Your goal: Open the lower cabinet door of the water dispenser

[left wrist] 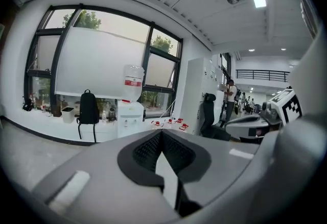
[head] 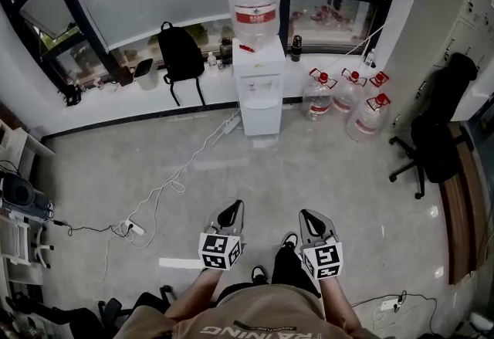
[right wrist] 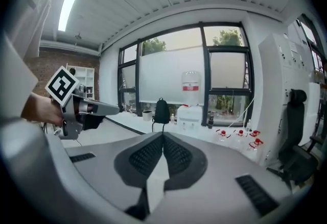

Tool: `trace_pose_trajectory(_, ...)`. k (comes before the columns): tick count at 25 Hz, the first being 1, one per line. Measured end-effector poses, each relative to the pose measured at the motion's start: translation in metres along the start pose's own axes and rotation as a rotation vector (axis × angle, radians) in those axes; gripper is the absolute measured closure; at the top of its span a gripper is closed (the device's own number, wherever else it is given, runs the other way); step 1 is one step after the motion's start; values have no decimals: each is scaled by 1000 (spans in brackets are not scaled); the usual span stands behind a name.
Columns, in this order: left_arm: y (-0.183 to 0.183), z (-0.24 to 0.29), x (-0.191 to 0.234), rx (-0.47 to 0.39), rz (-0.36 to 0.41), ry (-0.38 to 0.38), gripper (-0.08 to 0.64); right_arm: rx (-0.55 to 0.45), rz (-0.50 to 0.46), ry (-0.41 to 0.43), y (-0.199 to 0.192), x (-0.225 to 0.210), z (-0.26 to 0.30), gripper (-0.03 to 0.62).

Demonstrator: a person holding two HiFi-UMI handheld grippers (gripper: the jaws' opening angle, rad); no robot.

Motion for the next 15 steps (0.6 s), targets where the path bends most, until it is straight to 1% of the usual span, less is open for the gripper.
trace_pose_trajectory(4, 13, 37, 3, 3, 18, 14, 552, 1, 12, 16, -4, -38, 35, 581)
trace_pose_trajectory(6, 22, 58, 4, 13, 29, 23, 552, 13, 2, 25, -5, -60, 55, 581)
trace_pose_trajectory(8, 35, 76, 4, 15, 39, 35, 552, 16, -12, 38, 2, -84, 68, 581)
trace_pose_trajectory(12, 69, 121, 3, -14, 58, 64, 552, -7, -23, 50, 21, -141, 94, 581)
trace_pose_trajectory(15, 85, 151, -7, -28, 77, 73, 552, -29, -20, 56, 28, -175, 112, 581)
Point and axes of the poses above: the fingertips, and each gripper's own axes: z forward along the fingers, x to its left, y out of its top, the point moved 1 cm from there along -z, backward along the fingers, and after that the axes turned 3 degrees about y, right-handed, at the moved point
